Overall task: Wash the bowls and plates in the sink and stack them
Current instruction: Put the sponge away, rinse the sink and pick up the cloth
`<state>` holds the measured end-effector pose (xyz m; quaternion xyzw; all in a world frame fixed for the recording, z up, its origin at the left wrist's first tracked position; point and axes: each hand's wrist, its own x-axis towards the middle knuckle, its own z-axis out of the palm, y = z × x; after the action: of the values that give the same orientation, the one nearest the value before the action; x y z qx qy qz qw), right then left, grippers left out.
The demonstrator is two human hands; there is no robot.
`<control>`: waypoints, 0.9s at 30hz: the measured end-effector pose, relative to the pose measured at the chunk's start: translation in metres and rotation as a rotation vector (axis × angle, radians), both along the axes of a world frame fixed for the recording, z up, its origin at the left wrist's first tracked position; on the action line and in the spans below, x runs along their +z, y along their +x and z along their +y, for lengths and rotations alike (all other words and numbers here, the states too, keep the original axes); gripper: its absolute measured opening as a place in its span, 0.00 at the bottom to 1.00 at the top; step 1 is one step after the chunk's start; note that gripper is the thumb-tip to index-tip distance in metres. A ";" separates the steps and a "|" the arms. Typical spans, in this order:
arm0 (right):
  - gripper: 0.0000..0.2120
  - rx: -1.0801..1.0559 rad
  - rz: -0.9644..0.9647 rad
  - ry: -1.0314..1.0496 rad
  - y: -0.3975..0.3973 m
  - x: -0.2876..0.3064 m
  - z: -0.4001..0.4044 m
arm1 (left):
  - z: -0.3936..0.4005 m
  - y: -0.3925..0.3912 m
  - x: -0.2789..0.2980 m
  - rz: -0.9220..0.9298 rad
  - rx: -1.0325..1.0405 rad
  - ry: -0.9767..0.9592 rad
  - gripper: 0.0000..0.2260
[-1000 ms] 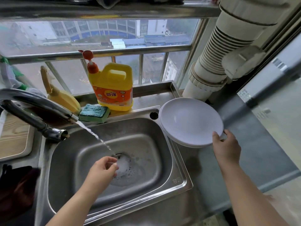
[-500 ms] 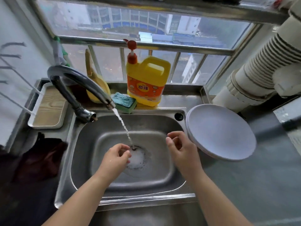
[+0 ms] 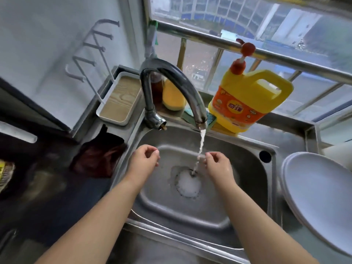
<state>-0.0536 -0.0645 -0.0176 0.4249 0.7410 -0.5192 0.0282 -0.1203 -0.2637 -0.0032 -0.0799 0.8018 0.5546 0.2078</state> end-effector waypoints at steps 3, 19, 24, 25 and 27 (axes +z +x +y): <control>0.16 0.135 0.010 0.268 -0.026 0.009 0.023 | 0.010 -0.003 0.002 -0.004 -0.016 0.024 0.07; 0.22 0.653 0.238 0.798 -0.074 0.004 0.046 | 0.022 0.020 -0.014 -0.084 -0.053 0.024 0.07; 0.19 0.591 0.229 0.318 -0.022 0.030 0.043 | 0.028 0.017 -0.014 -0.045 -0.109 0.036 0.07; 0.17 0.594 0.175 0.230 -0.012 0.033 0.042 | 0.029 0.017 -0.012 -0.041 -0.141 0.042 0.08; 0.14 0.607 0.119 0.109 0.003 0.034 0.037 | 0.035 0.018 -0.006 -0.070 -0.188 0.092 0.15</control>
<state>-0.0502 -0.0278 0.0163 0.1542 0.8610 -0.4707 0.1156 -0.1023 -0.2286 -0.0090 -0.0139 0.7717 0.5657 0.2902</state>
